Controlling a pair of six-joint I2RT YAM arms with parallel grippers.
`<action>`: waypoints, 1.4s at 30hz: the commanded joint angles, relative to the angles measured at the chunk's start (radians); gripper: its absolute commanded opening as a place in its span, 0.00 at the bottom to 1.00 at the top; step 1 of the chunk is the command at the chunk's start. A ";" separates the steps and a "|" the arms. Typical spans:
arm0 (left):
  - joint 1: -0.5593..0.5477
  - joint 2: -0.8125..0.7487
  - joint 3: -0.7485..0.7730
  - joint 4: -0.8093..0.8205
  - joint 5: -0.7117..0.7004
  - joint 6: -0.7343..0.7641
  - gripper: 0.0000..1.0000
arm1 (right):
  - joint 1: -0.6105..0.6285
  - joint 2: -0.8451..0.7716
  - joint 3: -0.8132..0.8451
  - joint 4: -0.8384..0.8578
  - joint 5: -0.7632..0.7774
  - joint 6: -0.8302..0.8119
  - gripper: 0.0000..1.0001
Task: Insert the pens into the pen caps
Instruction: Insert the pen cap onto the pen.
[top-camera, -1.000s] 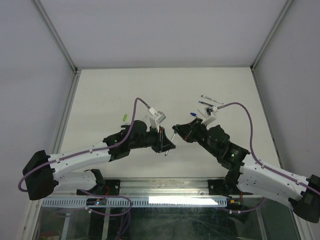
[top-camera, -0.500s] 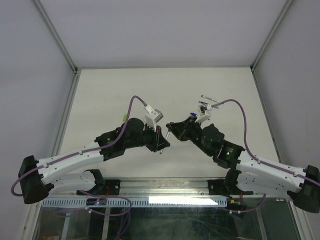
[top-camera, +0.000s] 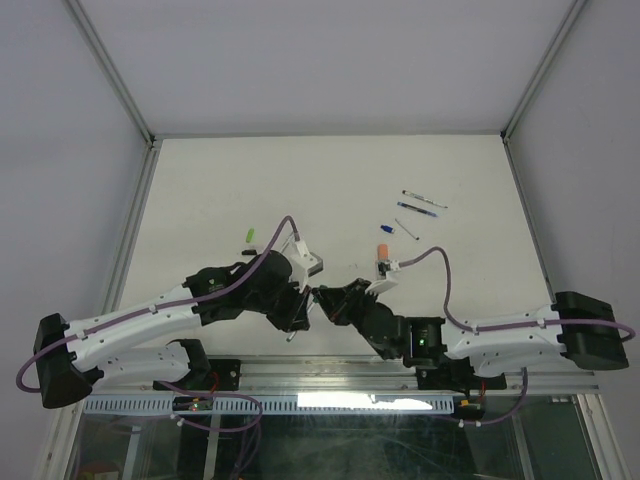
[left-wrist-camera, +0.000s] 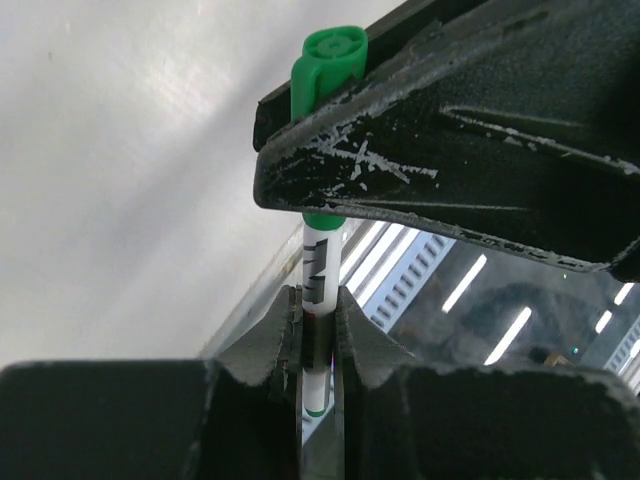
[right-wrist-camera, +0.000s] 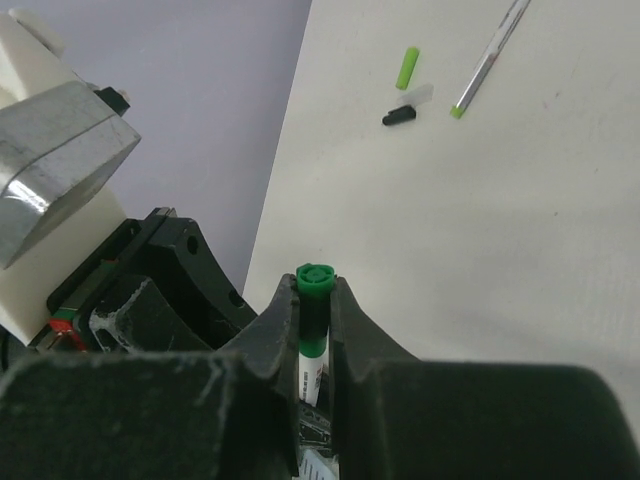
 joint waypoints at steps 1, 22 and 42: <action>0.050 -0.039 0.232 0.874 -0.242 0.029 0.00 | 0.255 0.210 -0.060 -0.103 -0.343 0.179 0.00; 0.050 -0.123 0.068 0.835 -0.152 -0.064 0.00 | 0.092 0.076 0.227 -0.359 -0.252 -0.108 0.00; 0.050 -0.135 0.031 0.747 -0.121 -0.096 0.00 | -0.089 -0.090 0.531 -0.589 -0.281 -0.411 0.24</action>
